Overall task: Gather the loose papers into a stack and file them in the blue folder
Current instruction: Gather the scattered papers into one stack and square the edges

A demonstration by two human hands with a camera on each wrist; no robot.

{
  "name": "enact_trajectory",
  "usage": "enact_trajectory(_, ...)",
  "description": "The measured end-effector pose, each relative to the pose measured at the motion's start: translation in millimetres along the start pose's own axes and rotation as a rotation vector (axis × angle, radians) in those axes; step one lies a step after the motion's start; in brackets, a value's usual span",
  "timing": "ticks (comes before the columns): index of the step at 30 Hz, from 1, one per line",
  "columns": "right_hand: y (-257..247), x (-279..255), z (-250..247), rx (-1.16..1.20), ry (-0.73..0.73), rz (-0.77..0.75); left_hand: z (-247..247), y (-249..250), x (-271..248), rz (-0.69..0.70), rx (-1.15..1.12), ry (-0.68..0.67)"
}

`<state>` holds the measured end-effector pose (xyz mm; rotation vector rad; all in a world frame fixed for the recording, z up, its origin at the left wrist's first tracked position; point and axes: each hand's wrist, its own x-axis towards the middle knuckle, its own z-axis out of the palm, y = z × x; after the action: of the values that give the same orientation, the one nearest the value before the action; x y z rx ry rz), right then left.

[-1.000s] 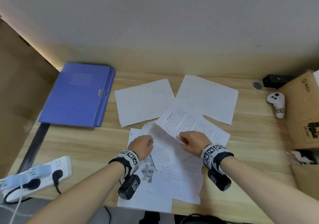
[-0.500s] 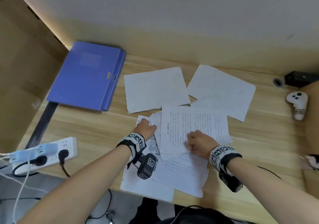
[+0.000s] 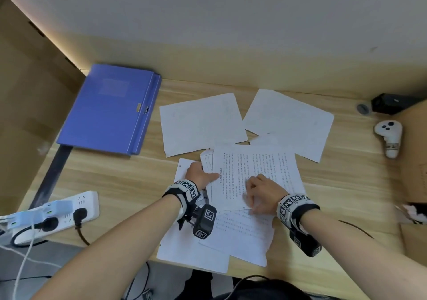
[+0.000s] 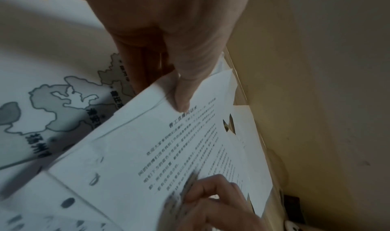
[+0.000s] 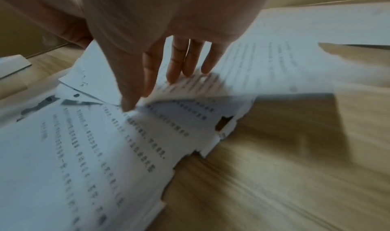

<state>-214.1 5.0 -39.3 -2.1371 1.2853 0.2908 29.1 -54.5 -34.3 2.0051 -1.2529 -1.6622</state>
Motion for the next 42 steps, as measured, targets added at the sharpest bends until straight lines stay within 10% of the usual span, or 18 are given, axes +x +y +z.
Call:
enact_trajectory(3,0,-11,-20,0.145,-0.006,0.106,-1,9,-6,0.076,0.064,0.03)
enact_trajectory(9,12,-34,-87,0.071,0.463,0.273,-16,61,-20,0.237,0.224,-0.057)
enact_trajectory(19,-9,-61,-148,0.361,0.459,0.431,-29,142,-45,0.523,0.391,-0.232)
enact_trajectory(25,11,-82,-121,0.772,0.63,0.597,-22,137,-42,0.458,0.336,-0.036)
enact_trajectory(31,13,-96,-59,0.926,0.616,0.757,-11,64,-34,0.26,0.527,-0.114)
enact_trajectory(42,2,-62,34,0.672,0.408,0.997,3,-18,-20,0.267,0.9,-0.252)
